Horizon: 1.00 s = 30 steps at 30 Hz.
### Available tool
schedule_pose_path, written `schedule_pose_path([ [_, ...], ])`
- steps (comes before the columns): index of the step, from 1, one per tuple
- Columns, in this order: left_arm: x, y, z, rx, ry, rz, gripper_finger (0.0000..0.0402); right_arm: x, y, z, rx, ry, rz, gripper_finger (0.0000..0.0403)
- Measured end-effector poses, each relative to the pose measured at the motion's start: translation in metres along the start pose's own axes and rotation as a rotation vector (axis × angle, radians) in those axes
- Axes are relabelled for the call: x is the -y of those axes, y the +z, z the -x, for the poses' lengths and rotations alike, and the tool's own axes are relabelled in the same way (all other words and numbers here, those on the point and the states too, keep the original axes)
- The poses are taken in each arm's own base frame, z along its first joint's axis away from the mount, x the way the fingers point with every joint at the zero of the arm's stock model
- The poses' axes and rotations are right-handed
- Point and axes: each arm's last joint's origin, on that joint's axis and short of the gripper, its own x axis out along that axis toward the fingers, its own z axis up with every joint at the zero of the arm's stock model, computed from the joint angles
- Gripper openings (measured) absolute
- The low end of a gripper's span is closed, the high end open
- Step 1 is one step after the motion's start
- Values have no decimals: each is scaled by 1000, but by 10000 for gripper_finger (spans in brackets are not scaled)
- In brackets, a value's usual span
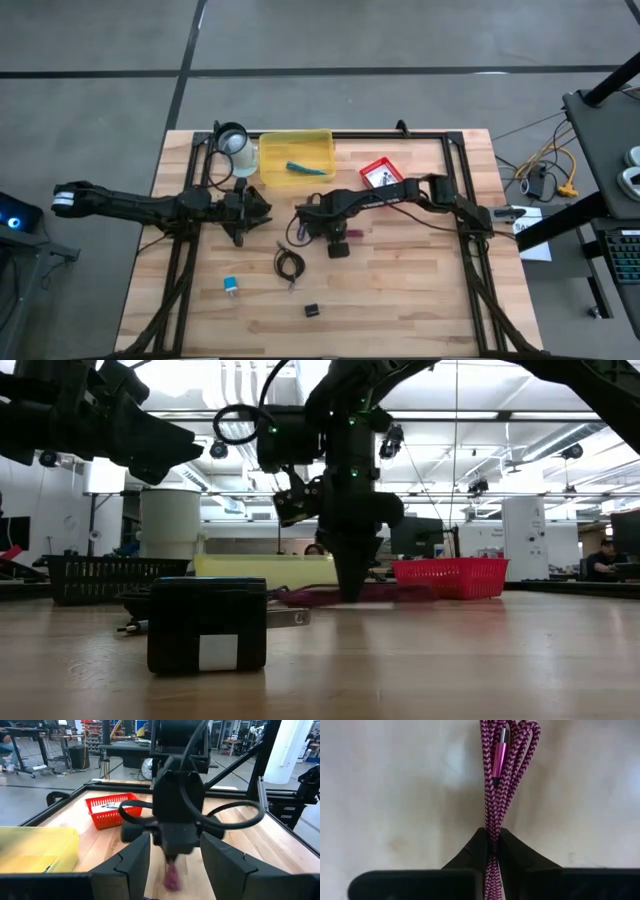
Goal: Pick and place items into bin
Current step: Put the pink charger cable into the yellow bin
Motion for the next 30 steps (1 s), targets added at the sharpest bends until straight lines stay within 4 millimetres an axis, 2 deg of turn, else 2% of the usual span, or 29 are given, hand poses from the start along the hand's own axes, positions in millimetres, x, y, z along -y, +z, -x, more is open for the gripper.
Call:
schedule_pose_path([
  [2, 0, 0, 0, 0, 0, 0, 160, 3, 1, 12, -14, -81, -2, 15],
  [5, 0, 0, 0, 2, 0, 0, 160, 6, 3, 41, 11, -199, 5, 14],
  [10, 0, 0, 0, 1, 1, 0, 160, 14, 10, 89, 126, -288, 39, 14],
  [13, 0, 0, 0, 1, 0, 0, 160, 28, 15, 118, 225, -311, 26, 13],
  [18, 0, 0, 0, 6, 0, 0, 160, 65, 20, 154, 390, -324, -39, 13],
  [24, 0, 0, 0, 6, 0, 0, 160, 129, 11, 174, 589, -135, -196, 13],
  [30, 0, 0, 0, 4, 0, 0, 160, 184, -5, 169, 689, -67, -346, 13],
])
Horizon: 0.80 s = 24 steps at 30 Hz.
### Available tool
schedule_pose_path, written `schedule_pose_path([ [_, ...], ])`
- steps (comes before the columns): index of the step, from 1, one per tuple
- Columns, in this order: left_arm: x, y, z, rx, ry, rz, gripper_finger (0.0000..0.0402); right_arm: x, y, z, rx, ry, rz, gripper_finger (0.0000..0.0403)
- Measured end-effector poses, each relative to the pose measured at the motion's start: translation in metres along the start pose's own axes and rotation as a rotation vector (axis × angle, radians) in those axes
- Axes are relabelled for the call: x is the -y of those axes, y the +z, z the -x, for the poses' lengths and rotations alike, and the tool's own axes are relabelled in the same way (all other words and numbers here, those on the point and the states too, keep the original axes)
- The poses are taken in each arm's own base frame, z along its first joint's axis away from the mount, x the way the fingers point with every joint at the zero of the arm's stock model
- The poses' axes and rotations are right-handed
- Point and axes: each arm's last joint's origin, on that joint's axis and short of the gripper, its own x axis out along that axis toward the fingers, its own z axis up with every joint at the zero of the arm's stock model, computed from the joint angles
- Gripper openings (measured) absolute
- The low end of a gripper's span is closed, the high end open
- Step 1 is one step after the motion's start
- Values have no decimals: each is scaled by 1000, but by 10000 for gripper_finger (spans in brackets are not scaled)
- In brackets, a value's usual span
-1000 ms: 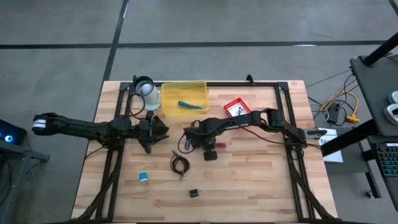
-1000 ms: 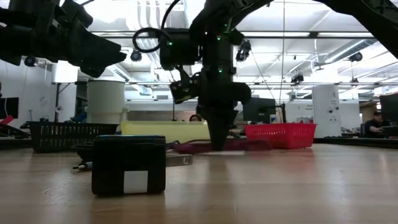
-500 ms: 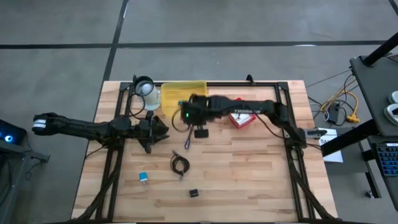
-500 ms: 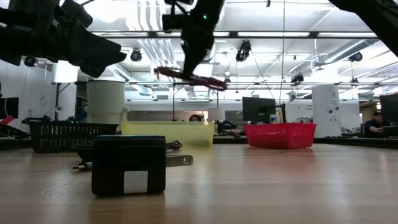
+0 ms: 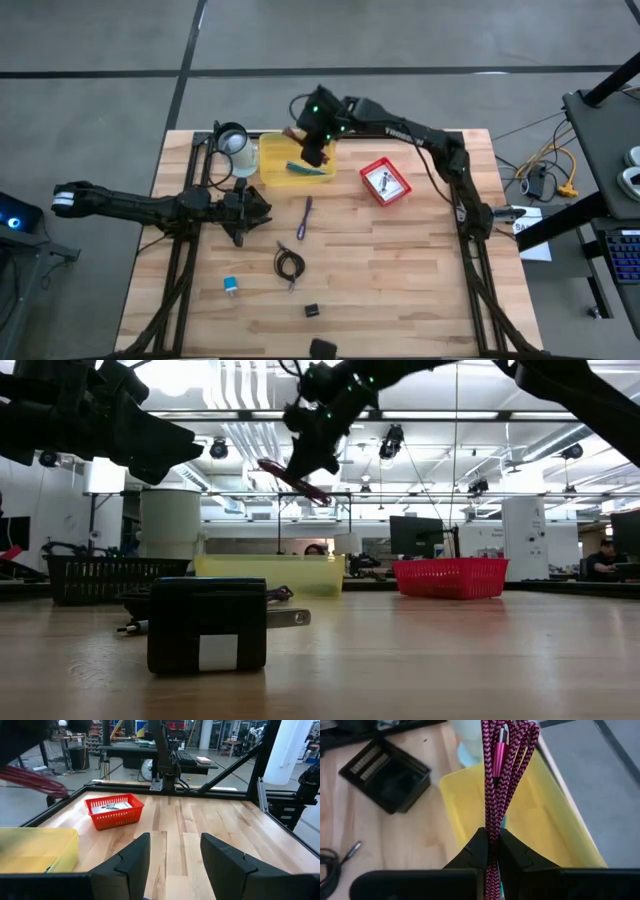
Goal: Pick and place items into bin
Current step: Put the pink charger cable into the yellow bin, then put the purple charger cable into the yellow bin
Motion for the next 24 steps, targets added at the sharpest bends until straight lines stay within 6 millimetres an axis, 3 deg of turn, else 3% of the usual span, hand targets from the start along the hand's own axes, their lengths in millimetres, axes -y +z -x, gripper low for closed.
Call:
schedule_pose_path([
  [7, 0, 0, 0, -4, 0, 0, 160, 20, -4, -12, 61, -21, -35, 21],
  [14, 0, 0, 0, -2, 0, 0, 160, 21, -7, -23, 96, -24, 22, 68],
  [24, 0, -1, 0, -3, 0, 0, 160, 13, -10, -17, 14, -6, 20, 108],
])
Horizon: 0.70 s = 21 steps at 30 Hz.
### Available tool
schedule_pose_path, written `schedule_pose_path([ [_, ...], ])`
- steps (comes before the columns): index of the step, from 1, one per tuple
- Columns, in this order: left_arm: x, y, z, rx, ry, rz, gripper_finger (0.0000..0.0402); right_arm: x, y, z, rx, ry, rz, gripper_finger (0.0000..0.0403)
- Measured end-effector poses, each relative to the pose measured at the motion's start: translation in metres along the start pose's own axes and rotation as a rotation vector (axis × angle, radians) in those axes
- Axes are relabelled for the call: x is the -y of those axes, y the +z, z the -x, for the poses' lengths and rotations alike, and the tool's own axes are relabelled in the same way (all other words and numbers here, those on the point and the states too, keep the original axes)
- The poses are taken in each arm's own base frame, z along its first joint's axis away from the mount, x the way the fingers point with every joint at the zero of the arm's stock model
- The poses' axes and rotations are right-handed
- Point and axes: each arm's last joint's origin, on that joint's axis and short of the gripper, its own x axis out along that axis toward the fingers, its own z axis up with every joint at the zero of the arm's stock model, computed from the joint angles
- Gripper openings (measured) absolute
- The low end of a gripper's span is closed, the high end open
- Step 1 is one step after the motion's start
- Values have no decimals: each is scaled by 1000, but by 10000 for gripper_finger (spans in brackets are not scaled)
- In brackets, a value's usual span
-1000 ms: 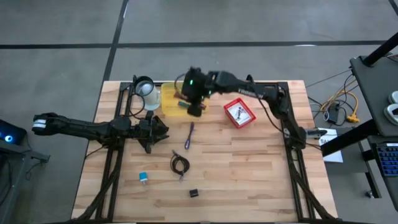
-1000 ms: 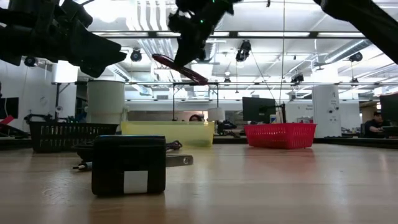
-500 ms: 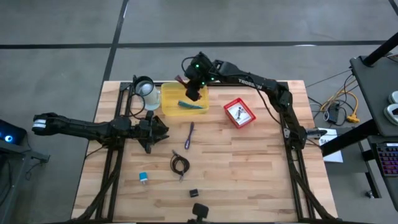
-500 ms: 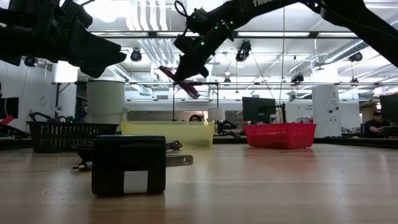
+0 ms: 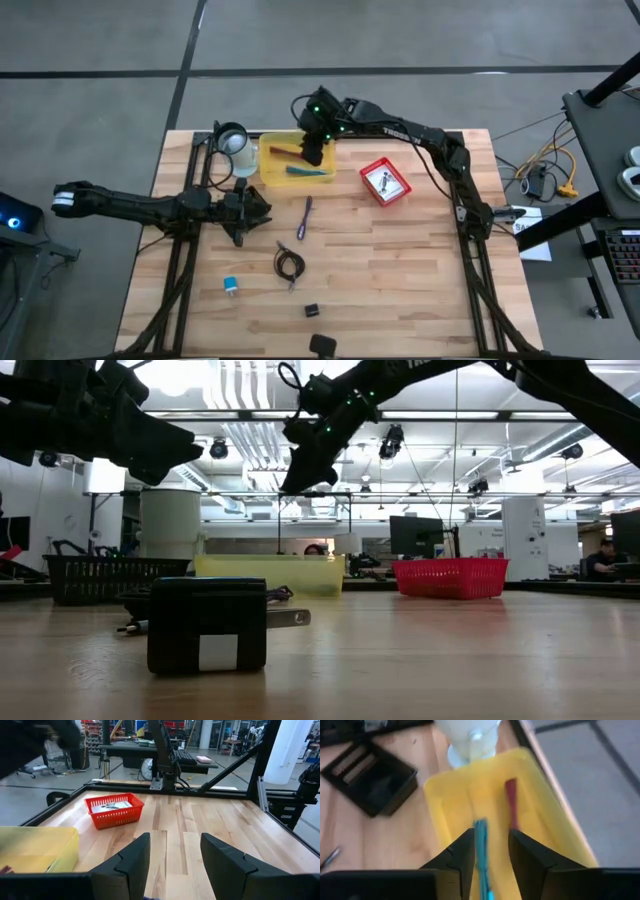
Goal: Pick and place items into bin
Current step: Put the purple charger cable into the yellow bin
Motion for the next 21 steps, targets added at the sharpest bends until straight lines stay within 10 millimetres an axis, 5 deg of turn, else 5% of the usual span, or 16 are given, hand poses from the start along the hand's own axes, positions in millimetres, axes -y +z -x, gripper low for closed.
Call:
schedule_pose_path([
  [6, 0, 0, 0, 1, 0, 0, 160, -37, -9, -4, -107, 140, 208, 109],
  [15, 0, 0, 0, 3, 0, 0, 160, -120, -39, -30, -146, 324, 852, 102],
  [21, 0, 0, 1, -2, 0, 0, 160, -144, -61, -53, -106, 362, 1001, 133],
])
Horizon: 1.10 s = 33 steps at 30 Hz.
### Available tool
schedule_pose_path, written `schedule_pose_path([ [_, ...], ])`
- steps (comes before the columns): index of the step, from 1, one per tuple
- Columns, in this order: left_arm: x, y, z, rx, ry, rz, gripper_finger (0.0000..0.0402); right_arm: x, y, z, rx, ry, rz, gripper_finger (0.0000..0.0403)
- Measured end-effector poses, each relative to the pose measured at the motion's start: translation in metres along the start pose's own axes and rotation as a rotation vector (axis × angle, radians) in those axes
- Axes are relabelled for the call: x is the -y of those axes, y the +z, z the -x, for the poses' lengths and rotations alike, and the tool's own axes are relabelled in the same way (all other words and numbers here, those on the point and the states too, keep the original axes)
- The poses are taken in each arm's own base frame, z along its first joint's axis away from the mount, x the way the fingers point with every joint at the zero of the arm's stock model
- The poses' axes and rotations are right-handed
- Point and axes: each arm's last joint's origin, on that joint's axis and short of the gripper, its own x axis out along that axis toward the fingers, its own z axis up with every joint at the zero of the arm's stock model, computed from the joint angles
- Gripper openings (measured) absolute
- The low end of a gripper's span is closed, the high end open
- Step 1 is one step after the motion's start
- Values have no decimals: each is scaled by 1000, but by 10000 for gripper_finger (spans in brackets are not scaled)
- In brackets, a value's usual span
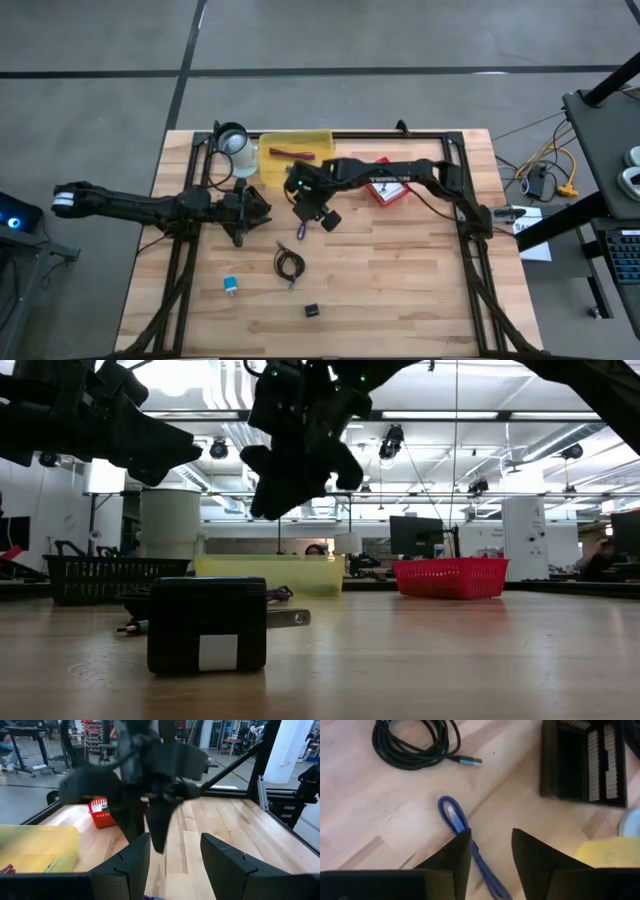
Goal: Pick and place items into bin
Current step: Put the purple charger cable into the yellow bin
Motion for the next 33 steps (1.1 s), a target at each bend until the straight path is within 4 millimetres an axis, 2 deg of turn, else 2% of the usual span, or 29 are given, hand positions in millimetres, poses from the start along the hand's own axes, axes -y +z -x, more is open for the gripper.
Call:
schedule_pose_path([
  [7, 0, 0, 2, -2, -1, 4, 160, -8, -11, -24, 32, -37, 22, 195],
  [11, 0, 1, 2, 1, -1, 4, 160, -13, -16, -33, 40, -42, 25, 217],
  [17, 0, 1, 2, 0, -1, 4, 160, -22, -18, -46, 60, -43, 38, 217],
  [25, 0, 1, 2, 1, -1, 5, 160, -22, -22, -64, 47, -22, -24, 206],
  [33, 0, 0, 2, -2, -1, 4, 160, -25, -25, -65, 25, 5, -85, 205],
])
